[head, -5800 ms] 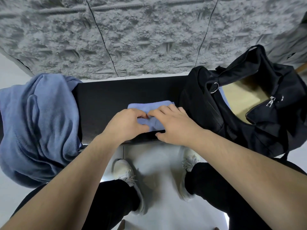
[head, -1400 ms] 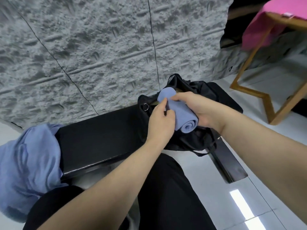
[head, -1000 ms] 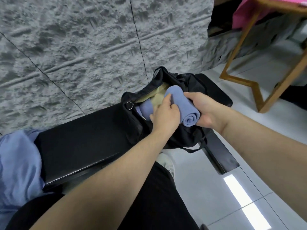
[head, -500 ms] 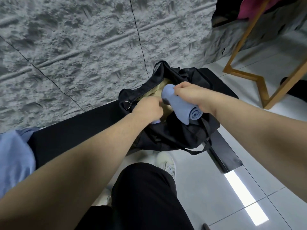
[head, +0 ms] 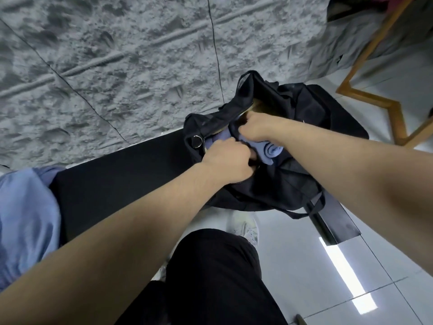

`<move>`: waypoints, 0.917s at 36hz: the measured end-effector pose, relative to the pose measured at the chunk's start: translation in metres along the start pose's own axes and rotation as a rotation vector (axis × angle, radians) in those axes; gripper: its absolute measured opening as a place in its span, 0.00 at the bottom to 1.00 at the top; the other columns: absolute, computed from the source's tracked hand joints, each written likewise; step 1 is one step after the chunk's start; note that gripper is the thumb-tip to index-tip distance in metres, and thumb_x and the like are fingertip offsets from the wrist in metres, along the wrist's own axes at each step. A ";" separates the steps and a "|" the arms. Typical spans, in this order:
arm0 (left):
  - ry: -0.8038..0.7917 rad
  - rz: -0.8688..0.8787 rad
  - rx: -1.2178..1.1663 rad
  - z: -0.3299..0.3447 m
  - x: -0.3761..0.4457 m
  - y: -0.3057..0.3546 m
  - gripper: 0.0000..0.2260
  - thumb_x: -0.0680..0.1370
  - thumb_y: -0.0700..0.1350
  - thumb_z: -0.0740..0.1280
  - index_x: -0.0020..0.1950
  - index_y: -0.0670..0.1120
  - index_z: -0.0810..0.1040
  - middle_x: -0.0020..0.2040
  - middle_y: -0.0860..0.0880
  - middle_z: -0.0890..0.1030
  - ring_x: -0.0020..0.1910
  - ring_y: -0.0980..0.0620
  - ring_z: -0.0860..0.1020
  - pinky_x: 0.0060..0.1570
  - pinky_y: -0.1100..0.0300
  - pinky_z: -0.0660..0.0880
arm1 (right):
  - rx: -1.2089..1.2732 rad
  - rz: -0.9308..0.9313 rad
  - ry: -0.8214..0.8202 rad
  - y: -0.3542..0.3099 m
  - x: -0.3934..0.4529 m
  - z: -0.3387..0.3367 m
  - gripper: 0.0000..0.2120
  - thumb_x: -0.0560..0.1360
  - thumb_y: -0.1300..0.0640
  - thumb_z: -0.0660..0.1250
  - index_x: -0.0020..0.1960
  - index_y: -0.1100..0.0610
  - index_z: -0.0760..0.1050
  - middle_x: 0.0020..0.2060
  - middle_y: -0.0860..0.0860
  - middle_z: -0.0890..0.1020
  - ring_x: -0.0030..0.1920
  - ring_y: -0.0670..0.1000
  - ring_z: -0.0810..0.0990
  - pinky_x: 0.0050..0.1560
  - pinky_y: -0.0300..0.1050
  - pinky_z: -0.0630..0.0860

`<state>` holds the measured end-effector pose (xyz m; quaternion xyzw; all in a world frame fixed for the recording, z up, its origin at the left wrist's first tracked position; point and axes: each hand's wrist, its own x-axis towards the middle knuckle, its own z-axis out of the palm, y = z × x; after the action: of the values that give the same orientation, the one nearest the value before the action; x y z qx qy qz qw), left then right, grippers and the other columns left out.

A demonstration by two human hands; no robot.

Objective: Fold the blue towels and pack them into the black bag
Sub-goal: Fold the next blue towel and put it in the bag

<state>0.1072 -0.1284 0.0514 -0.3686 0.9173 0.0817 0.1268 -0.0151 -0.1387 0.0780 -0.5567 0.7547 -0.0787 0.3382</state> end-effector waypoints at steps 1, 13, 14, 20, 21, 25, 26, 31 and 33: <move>0.020 0.041 0.020 0.000 -0.001 0.002 0.15 0.80 0.53 0.59 0.64 0.57 0.78 0.58 0.49 0.79 0.60 0.46 0.72 0.49 0.56 0.62 | 0.007 0.005 0.009 -0.001 0.003 0.000 0.17 0.82 0.59 0.58 0.68 0.64 0.71 0.65 0.63 0.75 0.66 0.63 0.72 0.60 0.50 0.69; -0.033 0.219 -0.040 -0.010 -0.020 0.021 0.10 0.80 0.46 0.60 0.57 0.51 0.78 0.48 0.49 0.79 0.48 0.46 0.75 0.41 0.56 0.67 | 0.441 0.111 0.058 0.010 0.027 0.030 0.29 0.79 0.59 0.59 0.78 0.49 0.56 0.65 0.56 0.74 0.63 0.59 0.74 0.62 0.49 0.73; -0.023 0.216 -0.045 -0.009 -0.022 0.020 0.11 0.80 0.47 0.58 0.57 0.51 0.78 0.50 0.50 0.80 0.50 0.47 0.76 0.41 0.56 0.67 | 0.487 0.118 0.057 0.013 0.026 0.031 0.29 0.79 0.60 0.60 0.77 0.48 0.56 0.63 0.56 0.74 0.62 0.58 0.74 0.63 0.51 0.73; -0.002 0.131 -0.074 0.002 -0.032 0.013 0.18 0.83 0.58 0.51 0.40 0.52 0.73 0.33 0.55 0.71 0.39 0.51 0.72 0.32 0.57 0.61 | 0.528 0.204 0.028 0.023 0.023 0.029 0.36 0.76 0.58 0.64 0.78 0.44 0.51 0.62 0.54 0.73 0.60 0.57 0.74 0.62 0.55 0.75; -0.008 0.133 -0.084 0.003 -0.032 0.012 0.20 0.83 0.60 0.52 0.39 0.52 0.73 0.33 0.55 0.73 0.38 0.51 0.72 0.31 0.57 0.61 | 0.519 0.227 0.011 0.024 0.022 0.028 0.37 0.75 0.57 0.64 0.78 0.44 0.50 0.62 0.54 0.72 0.60 0.58 0.73 0.58 0.54 0.75; 0.008 0.184 -0.107 0.004 -0.032 0.010 0.24 0.79 0.68 0.55 0.39 0.50 0.77 0.38 0.53 0.77 0.39 0.53 0.75 0.34 0.55 0.69 | 0.479 0.287 -0.047 0.026 0.020 0.027 0.33 0.75 0.57 0.64 0.75 0.46 0.54 0.60 0.55 0.70 0.58 0.59 0.71 0.41 0.47 0.71; 0.019 0.203 -0.105 0.003 -0.032 0.009 0.23 0.78 0.68 0.57 0.38 0.50 0.75 0.38 0.54 0.76 0.40 0.53 0.74 0.36 0.55 0.70 | 0.467 0.290 -0.049 0.027 0.020 0.027 0.32 0.75 0.57 0.64 0.75 0.46 0.55 0.60 0.56 0.71 0.57 0.59 0.71 0.41 0.47 0.72; 0.038 0.239 -0.064 0.006 -0.031 0.003 0.15 0.77 0.60 0.65 0.40 0.50 0.73 0.41 0.55 0.67 0.47 0.52 0.70 0.42 0.56 0.67 | 0.427 0.274 -0.053 0.029 0.019 0.029 0.31 0.75 0.59 0.63 0.74 0.48 0.57 0.59 0.58 0.74 0.52 0.56 0.73 0.42 0.48 0.72; 0.061 0.260 -0.060 0.008 -0.032 0.003 0.14 0.77 0.58 0.65 0.48 0.48 0.78 0.48 0.54 0.69 0.50 0.51 0.72 0.41 0.56 0.66 | 0.407 0.265 -0.054 0.031 0.019 0.030 0.31 0.75 0.60 0.64 0.75 0.48 0.57 0.58 0.58 0.74 0.52 0.57 0.74 0.44 0.49 0.72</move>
<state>0.1292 -0.1035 0.0531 -0.2525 0.9579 0.1136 0.0760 -0.0245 -0.1363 0.0319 -0.3754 0.7803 -0.1690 0.4708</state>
